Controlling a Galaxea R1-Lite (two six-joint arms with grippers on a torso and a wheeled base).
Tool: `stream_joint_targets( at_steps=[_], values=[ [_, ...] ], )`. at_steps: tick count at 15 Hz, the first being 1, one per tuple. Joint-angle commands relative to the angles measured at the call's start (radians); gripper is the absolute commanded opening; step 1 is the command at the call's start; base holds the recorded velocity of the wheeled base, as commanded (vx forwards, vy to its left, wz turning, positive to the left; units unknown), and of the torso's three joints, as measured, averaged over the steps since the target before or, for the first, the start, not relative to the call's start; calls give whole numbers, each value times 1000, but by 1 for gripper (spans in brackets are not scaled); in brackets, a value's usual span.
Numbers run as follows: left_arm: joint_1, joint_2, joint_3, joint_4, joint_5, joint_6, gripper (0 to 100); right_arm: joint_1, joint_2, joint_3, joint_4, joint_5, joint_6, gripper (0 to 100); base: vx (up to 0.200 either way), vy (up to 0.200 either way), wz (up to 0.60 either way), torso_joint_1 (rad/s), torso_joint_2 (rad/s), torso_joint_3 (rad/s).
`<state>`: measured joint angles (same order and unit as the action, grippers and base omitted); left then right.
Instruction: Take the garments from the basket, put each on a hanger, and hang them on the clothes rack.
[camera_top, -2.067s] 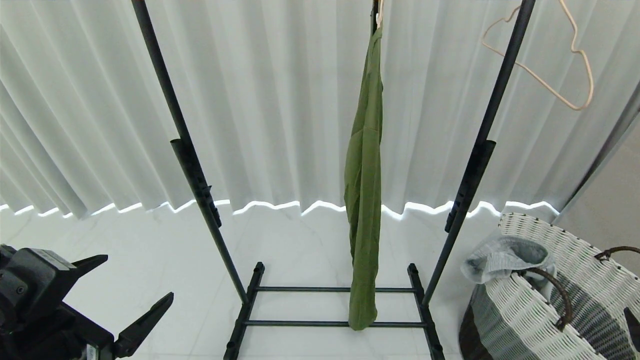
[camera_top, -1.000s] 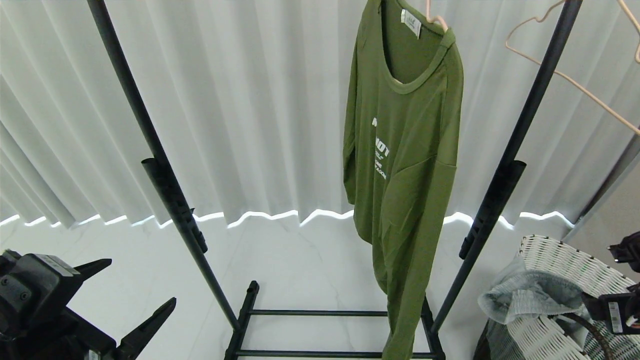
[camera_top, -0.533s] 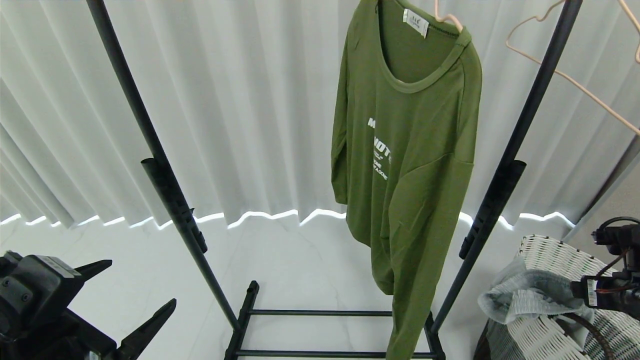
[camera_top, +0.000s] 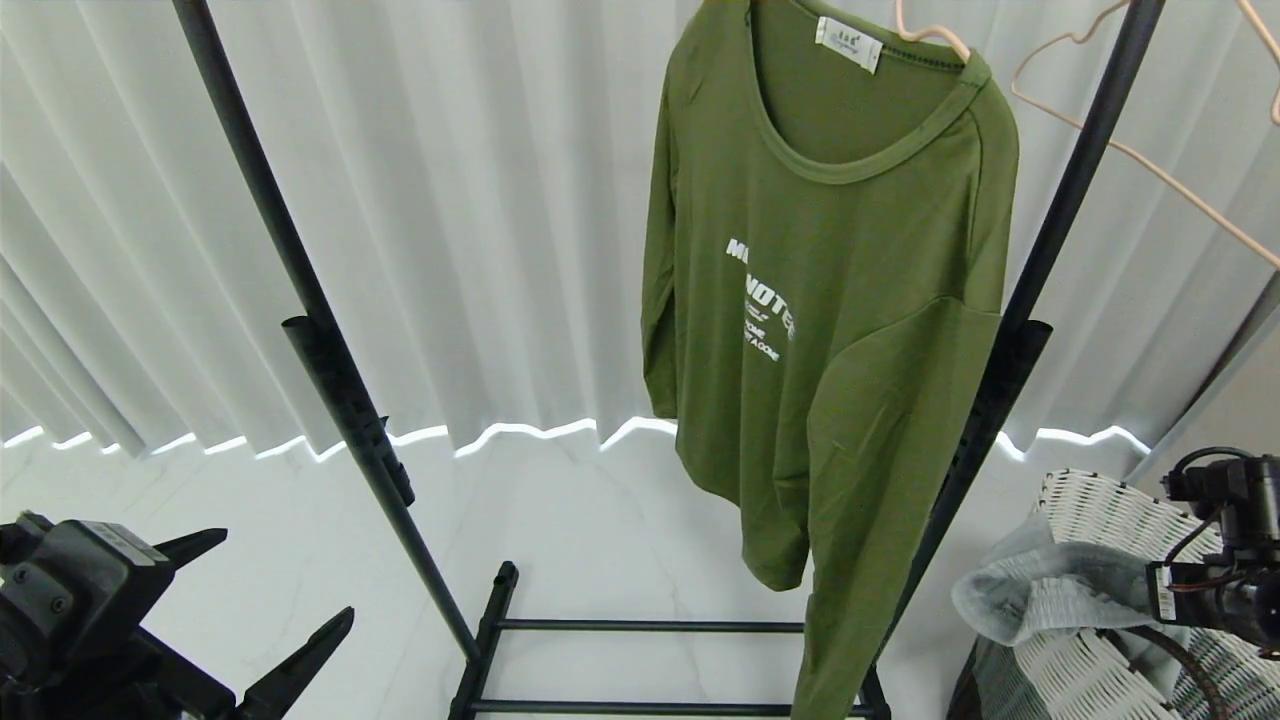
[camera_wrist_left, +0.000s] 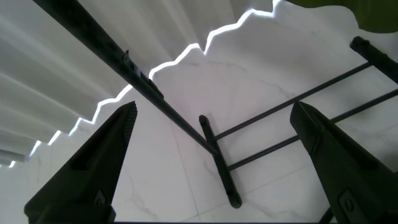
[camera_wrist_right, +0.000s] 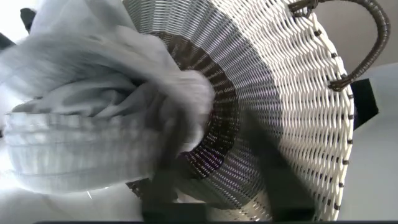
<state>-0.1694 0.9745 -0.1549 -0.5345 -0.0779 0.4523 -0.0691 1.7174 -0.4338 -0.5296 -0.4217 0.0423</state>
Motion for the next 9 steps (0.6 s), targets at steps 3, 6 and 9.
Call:
stream_joint_targets(
  at_steps=[3, 6, 9],
  values=[
    [1, -2, 1, -1, 0, 0, 100, 19, -16, 1, 0, 0, 1, 0, 0, 0, 0, 0, 0, 0],
    [1, -2, 1, -1, 0, 0, 100, 42, -35, -3, -1, 0, 1, 0, 0, 0, 0, 0, 0, 0],
    [2, 3, 5, -1, 0, -4, 100, 115, -110, -29, 3, 0, -1, 0, 0, 0, 0, 0, 0, 0]
  ],
)
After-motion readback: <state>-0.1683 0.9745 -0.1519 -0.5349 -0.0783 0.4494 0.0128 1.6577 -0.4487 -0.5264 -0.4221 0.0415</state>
